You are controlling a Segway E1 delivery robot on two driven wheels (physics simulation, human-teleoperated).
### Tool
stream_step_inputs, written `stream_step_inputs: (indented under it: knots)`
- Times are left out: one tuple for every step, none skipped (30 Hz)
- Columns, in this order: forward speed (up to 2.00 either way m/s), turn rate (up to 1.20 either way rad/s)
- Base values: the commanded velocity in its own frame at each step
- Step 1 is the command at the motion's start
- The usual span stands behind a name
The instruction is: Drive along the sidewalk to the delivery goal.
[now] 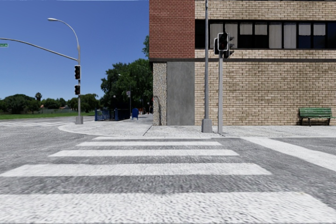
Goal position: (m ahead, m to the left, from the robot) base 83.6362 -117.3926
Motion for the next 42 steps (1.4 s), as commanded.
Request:
stream_step_inputs:
  knots:
    - [2.0, 0.0]
    - [2.0, 0.0]
    - [2.0, 0.0]
    - [2.0, 0.0]
    - [2.0, 0.0]
    - [2.0, 0.0]
    - [2.0, 0.0]
    - [2.0, 0.0]
    - [2.0, 0.0]
    - [2.0, 0.0]
    - [2.0, 0.0]
    - [2.0, 0.0]
    - [2.0, 0.0]
    - [2.0, 0.0]
    - [2.0, 0.0]
    - [2.0, 0.0]
    - [2.0, 0.0]
    - [2.0, 0.0]
    - [2.0, 0.0]
    - [2.0, 0.0]
    - [2.0, 0.0]
    - [2.0, 0.0]
    - [2.0, 0.0]
    - [2.0, 0.0]
    - [2.0, 0.0]
    - [2.0, 0.0]
    - [2.0, 0.0]
    - [2.0, 0.0]
    - [2.0, 0.0]
    - [2.0, 0.0]
    - [2.0, 0.0]
    - [2.0, 0.0]
    - [2.0, 0.0]
    - [2.0, 0.0]
    - [2.0, 0.0]
    - [2.0, 0.0]
    - [2.0, 0.0]
    - [2.0, 0.0]
    - [2.0, 0.0]
    - [2.0, 0.0]
    - [2.0, 0.0]
    - [2.0, 0.0]
